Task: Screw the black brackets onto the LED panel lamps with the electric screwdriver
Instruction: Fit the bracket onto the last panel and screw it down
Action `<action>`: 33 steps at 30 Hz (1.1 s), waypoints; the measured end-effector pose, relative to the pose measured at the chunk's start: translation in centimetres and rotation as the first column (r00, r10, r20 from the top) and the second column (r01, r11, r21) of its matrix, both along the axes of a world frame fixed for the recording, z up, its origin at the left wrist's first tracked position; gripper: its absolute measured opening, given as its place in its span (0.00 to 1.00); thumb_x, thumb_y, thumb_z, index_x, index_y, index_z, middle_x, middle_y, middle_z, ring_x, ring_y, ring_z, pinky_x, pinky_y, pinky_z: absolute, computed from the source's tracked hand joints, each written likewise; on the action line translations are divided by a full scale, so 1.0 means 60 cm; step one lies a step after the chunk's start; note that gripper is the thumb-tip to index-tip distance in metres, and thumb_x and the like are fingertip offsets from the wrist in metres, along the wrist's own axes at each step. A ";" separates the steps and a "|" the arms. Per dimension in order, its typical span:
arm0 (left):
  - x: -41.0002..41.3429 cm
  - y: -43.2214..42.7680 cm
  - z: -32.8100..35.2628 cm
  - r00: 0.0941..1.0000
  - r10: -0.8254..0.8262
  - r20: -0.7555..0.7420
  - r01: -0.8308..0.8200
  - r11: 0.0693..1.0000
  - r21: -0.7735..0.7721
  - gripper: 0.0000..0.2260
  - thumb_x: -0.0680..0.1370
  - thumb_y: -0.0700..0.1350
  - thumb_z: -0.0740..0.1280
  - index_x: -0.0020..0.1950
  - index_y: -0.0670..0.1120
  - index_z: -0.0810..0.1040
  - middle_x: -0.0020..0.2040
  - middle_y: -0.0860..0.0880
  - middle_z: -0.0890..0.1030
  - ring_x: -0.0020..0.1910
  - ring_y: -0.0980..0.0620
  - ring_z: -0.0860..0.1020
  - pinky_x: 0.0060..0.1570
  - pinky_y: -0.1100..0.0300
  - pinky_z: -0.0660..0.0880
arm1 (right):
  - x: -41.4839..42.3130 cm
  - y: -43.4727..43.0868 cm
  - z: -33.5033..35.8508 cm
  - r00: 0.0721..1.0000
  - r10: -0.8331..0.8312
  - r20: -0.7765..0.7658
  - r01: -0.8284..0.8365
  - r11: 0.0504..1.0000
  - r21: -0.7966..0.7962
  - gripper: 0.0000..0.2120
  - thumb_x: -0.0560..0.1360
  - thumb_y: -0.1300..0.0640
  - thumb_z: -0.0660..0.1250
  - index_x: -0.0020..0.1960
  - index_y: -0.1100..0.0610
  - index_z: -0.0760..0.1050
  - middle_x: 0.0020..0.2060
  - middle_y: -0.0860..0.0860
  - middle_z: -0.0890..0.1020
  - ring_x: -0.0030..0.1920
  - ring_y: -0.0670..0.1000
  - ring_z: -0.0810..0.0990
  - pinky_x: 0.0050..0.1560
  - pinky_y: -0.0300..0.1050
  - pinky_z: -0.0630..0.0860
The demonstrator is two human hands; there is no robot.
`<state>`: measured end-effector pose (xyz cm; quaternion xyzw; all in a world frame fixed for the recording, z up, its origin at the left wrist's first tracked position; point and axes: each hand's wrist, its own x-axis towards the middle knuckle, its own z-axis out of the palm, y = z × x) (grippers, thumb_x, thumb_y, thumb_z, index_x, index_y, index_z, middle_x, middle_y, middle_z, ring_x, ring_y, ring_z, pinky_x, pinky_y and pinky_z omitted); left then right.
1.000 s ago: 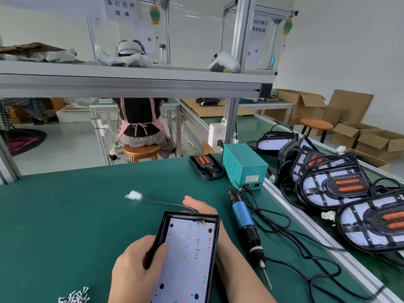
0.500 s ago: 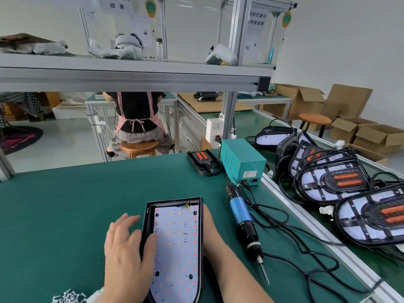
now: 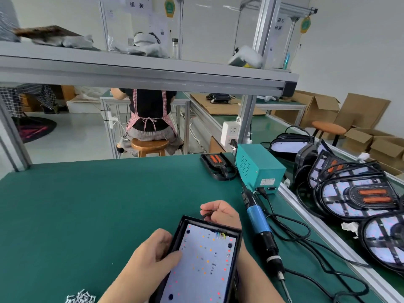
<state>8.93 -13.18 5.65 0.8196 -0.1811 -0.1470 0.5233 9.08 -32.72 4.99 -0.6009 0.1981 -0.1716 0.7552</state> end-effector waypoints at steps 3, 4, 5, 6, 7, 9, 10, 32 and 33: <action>0.004 0.006 0.000 0.994 -0.020 -0.104 0.003 0.987 -0.160 0.16 0.69 0.51 0.70 0.49 0.42 0.73 0.37 0.46 0.74 0.37 0.51 0.69 0.43 0.53 0.66 | 0.018 0.004 -0.009 0.998 -0.013 -0.061 0.011 0.999 -0.041 0.19 0.72 0.78 0.51 0.43 0.68 0.79 0.39 0.59 0.81 0.35 0.53 0.74 0.36 0.43 0.69; 0.005 0.006 -0.002 0.993 -0.004 -0.115 -0.019 0.980 -0.199 0.17 0.67 0.51 0.69 0.49 0.41 0.73 0.37 0.46 0.74 0.37 0.50 0.69 0.44 0.53 0.66 | 0.025 0.006 -0.010 0.996 -0.010 -0.087 0.005 0.999 -0.052 0.19 0.71 0.78 0.52 0.42 0.66 0.80 0.39 0.58 0.82 0.37 0.53 0.76 0.37 0.44 0.70; 0.006 0.004 -0.005 0.992 0.018 -0.122 -0.047 0.970 -0.237 0.17 0.67 0.50 0.69 0.49 0.41 0.74 0.37 0.45 0.74 0.38 0.50 0.71 0.44 0.53 0.66 | 0.035 0.006 -0.007 0.994 -0.011 -0.108 0.004 0.998 -0.060 0.18 0.71 0.76 0.53 0.41 0.64 0.81 0.40 0.57 0.83 0.39 0.53 0.78 0.39 0.43 0.72; 0.006 0.001 -0.008 0.989 0.041 -0.139 -0.077 0.960 -0.267 0.15 0.67 0.48 0.68 0.50 0.42 0.74 0.38 0.43 0.76 0.38 0.50 0.72 0.44 0.53 0.67 | 0.046 0.004 -0.003 0.992 -0.022 -0.122 0.013 0.997 -0.074 0.16 0.71 0.74 0.56 0.41 0.63 0.81 0.41 0.56 0.84 0.41 0.53 0.79 0.41 0.42 0.73; 0.008 -0.001 -0.013 0.986 0.060 -0.156 -0.104 0.950 -0.296 0.14 0.67 0.47 0.68 0.50 0.43 0.76 0.40 0.41 0.78 0.39 0.49 0.74 0.45 0.53 0.68 | 0.060 0.001 0.003 0.991 -0.048 -0.121 0.036 0.994 -0.100 0.12 0.72 0.70 0.59 0.42 0.63 0.81 0.43 0.55 0.83 0.43 0.52 0.79 0.43 0.42 0.73; 0.010 -0.004 -0.022 0.979 0.098 -0.177 -0.156 0.924 -0.350 0.14 0.67 0.46 0.67 0.52 0.46 0.77 0.44 0.42 0.81 0.42 0.49 0.77 0.47 0.53 0.71 | 0.092 -0.006 0.015 0.986 -0.146 -0.079 0.126 0.966 -0.224 0.10 0.74 0.59 0.64 0.48 0.65 0.80 0.44 0.51 0.80 0.46 0.52 0.77 0.46 0.44 0.70; 0.012 -0.005 -0.025 0.976 0.123 -0.179 -0.183 0.911 -0.369 0.14 0.67 0.46 0.67 0.52 0.47 0.78 0.45 0.43 0.82 0.43 0.48 0.78 0.48 0.52 0.72 | 0.109 -0.010 0.019 0.979 -0.199 -0.043 0.176 0.932 -0.316 0.11 0.75 0.59 0.65 0.51 0.65 0.79 0.45 0.50 0.79 0.49 0.53 0.77 0.48 0.45 0.68; 0.021 -0.021 -0.036 0.903 0.429 0.014 -0.394 0.842 -0.369 0.23 0.73 0.36 0.71 0.48 0.68 0.78 0.41 0.47 0.74 0.28 0.57 0.71 0.36 0.65 0.68 | 0.257 -0.077 -0.003 0.749 -0.458 -0.479 -0.461 0.159 -0.873 0.20 0.76 0.61 0.67 0.68 0.57 0.71 0.64 0.57 0.70 0.63 0.58 0.69 0.61 0.50 0.72; 0.020 -0.021 -0.035 0.907 0.420 0.020 -0.380 0.839 -0.390 0.19 0.75 0.39 0.71 0.48 0.66 0.80 0.42 0.47 0.74 0.29 0.57 0.72 0.36 0.69 0.68 | 0.253 -0.072 -0.005 0.760 -0.436 -0.482 -0.471 0.140 -0.871 0.19 0.77 0.63 0.66 0.67 0.57 0.72 0.64 0.57 0.70 0.63 0.58 0.69 0.61 0.50 0.71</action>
